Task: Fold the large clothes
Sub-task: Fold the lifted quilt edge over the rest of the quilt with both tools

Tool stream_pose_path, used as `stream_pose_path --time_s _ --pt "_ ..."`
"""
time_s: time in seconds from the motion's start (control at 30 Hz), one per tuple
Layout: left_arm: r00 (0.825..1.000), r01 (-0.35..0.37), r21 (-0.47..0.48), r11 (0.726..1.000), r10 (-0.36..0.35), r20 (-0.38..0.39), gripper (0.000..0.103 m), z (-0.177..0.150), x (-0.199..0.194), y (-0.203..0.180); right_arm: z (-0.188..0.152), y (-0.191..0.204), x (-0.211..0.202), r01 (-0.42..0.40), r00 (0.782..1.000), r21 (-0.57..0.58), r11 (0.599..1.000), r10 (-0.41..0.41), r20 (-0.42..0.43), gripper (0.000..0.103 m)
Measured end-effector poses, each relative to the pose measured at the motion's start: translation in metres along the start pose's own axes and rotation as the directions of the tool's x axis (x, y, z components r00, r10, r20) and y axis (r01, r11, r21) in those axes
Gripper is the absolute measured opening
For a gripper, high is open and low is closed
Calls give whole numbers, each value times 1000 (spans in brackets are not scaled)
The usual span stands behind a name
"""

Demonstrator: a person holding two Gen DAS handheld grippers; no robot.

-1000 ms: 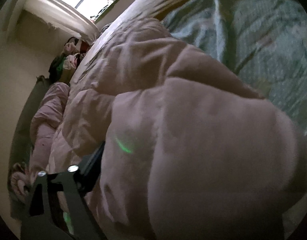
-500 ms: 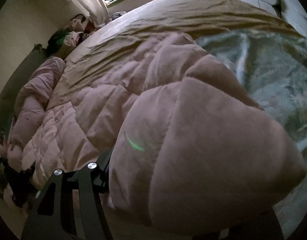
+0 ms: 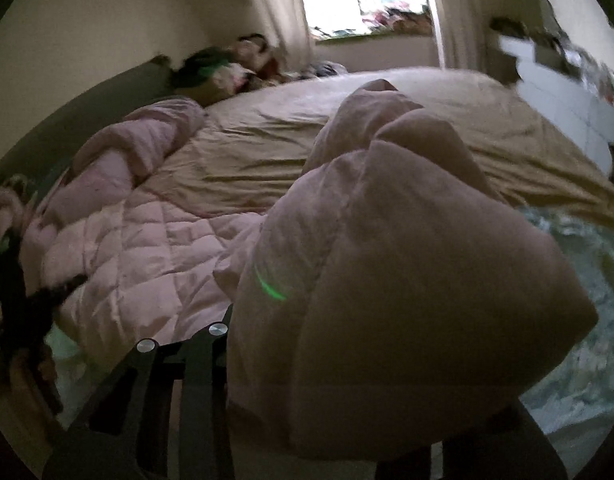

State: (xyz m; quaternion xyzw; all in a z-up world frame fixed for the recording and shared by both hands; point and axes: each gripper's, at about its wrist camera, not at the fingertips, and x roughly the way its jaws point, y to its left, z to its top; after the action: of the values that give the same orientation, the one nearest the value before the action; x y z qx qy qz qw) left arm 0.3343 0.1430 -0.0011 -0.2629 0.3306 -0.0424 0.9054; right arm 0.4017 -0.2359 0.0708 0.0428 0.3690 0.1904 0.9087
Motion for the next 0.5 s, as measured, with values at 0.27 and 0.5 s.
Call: stream_pose_path --time_s 0.27,0.5 --pt "997 15 93 996 -22 78 28 3 -45 -34 -5 19 -45 -79 993 -107 991 88 84 31" --pt "989 25 153 988 -47 142 28 -13 -92 -54 -20 36 -89 -125 980 -187 974 151 131 31"
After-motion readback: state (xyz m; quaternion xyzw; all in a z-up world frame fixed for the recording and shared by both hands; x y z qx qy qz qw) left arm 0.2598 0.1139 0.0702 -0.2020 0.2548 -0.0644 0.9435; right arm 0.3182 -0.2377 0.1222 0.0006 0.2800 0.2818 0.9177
